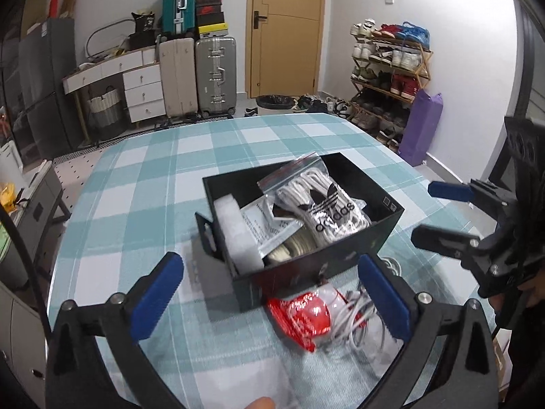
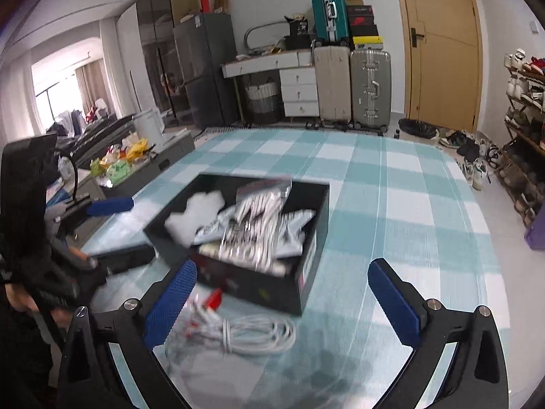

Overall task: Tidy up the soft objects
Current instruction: 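Move the right tool to the white cable coil while the left tool approaches the red glue pack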

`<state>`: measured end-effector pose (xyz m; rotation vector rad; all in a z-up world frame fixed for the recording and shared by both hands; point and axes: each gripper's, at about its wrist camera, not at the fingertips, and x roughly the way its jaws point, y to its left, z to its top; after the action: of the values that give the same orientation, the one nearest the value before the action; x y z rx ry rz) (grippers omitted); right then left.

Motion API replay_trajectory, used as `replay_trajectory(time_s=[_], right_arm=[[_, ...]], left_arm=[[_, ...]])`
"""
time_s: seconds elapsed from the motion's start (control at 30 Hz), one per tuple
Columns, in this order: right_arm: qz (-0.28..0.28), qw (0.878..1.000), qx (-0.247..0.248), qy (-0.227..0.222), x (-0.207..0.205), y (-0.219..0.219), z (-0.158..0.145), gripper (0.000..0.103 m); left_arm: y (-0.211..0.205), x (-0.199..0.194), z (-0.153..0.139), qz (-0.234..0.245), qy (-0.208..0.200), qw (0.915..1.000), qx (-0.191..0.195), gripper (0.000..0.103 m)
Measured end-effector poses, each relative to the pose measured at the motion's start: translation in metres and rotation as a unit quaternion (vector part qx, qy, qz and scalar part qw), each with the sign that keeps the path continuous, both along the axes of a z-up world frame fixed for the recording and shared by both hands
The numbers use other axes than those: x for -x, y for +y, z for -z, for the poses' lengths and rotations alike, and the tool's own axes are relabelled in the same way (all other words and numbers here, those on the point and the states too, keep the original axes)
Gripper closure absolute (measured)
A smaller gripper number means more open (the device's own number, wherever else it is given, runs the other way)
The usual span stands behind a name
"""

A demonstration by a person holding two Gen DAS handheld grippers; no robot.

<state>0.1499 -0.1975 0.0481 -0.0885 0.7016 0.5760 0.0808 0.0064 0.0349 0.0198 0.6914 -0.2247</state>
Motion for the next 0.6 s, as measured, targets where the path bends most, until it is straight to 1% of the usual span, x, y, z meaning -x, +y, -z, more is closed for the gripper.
replay_trajectory(time_s=[0.17,0.43,0.5,0.6], right_arm=[[-0.011,1.000,0.026,0.006,0.013,-0.001,0.015,0.001],[-0.029,0.998,0.054,0.031,0.015,0.005,0.035,0.001],[-0.036,0.997,0.055,0.035,0.014,0.007,0.040,0.001],[-0.042,0.996,0.064,0.051,0.013,0.009,0.050,0.001]], left_arm=[[0.004,0.010,0.009,-0.014,-0.001,0.9999,-0.001,0.000],[0.011,0.012,0.023,-0.030,0.007,0.9995,-0.002,0.000],[0.012,0.014,0.024,-0.031,0.001,0.9995,-0.002,0.000],[0.012,0.014,0.028,-0.028,0.006,0.9996,-0.004,0.000]])
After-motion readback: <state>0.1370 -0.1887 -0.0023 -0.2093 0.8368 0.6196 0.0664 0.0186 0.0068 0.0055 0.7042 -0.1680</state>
